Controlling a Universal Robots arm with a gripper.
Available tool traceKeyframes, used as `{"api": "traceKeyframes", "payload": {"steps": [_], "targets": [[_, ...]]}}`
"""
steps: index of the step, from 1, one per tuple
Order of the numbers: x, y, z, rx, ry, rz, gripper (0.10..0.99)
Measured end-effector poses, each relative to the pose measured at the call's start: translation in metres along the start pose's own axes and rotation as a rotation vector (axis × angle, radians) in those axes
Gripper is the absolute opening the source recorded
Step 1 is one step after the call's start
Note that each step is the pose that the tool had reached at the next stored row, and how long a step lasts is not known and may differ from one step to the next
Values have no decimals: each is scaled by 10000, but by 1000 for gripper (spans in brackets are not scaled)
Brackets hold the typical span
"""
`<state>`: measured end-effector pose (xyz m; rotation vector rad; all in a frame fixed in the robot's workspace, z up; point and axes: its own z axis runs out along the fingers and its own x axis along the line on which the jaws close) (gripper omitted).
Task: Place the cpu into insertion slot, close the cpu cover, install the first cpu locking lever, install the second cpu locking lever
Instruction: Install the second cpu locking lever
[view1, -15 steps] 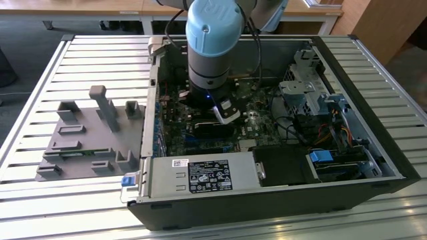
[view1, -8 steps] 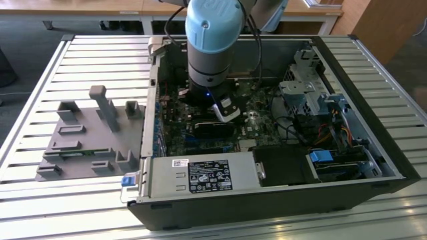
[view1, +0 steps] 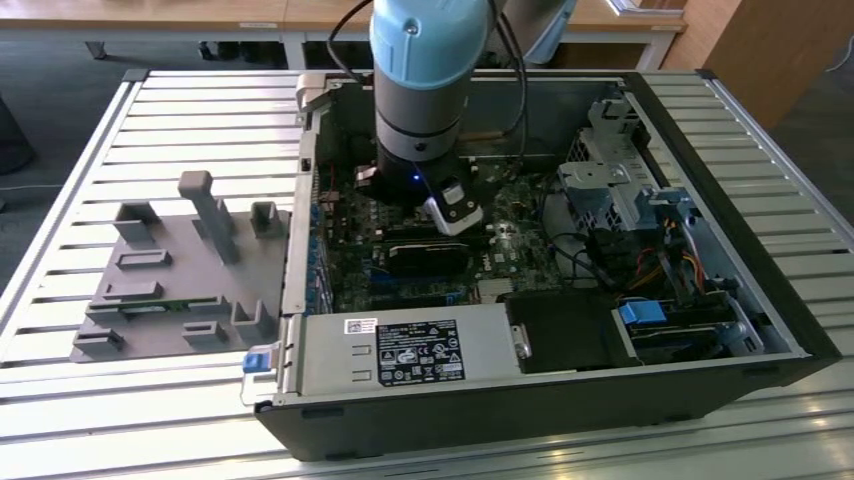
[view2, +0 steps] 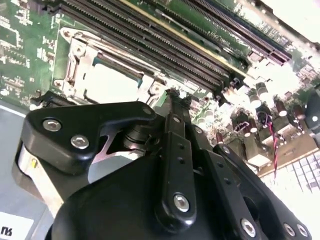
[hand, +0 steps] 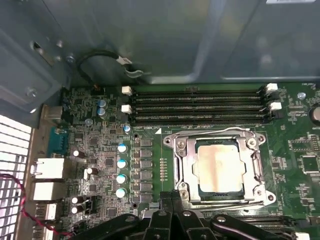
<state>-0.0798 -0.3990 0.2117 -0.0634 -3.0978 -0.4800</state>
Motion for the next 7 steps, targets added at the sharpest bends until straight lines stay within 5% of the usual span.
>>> {"api": "traceKeyframes", "payload": {"steps": [7], "targets": [[0,14,-43,-42,1,-1,106]]}}
